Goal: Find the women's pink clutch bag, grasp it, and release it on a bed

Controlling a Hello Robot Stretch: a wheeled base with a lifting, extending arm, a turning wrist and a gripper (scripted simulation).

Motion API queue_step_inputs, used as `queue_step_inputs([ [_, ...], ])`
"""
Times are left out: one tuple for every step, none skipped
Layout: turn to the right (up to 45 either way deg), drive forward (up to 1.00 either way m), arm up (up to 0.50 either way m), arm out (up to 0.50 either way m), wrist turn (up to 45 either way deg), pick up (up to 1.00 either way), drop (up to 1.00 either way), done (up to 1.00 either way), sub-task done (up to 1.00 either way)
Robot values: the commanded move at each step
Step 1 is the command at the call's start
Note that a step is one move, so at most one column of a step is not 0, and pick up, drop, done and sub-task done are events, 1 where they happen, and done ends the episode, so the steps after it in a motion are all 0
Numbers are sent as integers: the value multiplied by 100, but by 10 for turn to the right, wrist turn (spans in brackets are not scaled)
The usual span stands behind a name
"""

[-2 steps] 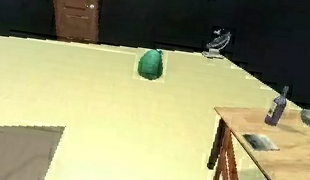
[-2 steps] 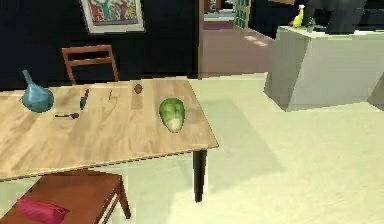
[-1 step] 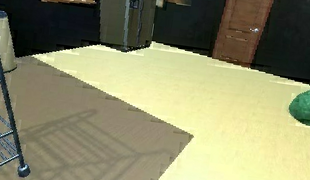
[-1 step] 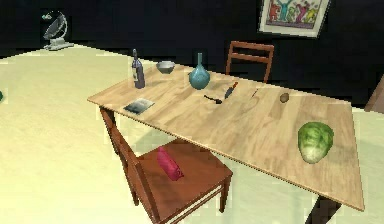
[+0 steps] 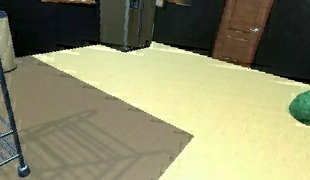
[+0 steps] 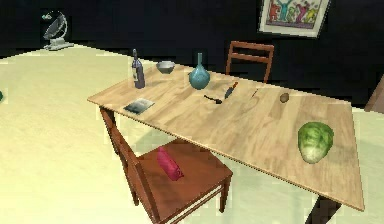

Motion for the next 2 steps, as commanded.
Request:
queue_step_inputs([
  [0, 0, 10, 0, 0, 0, 0, 0, 0],
  [0, 0, 0, 46, 0, 0, 0, 0, 0],
])
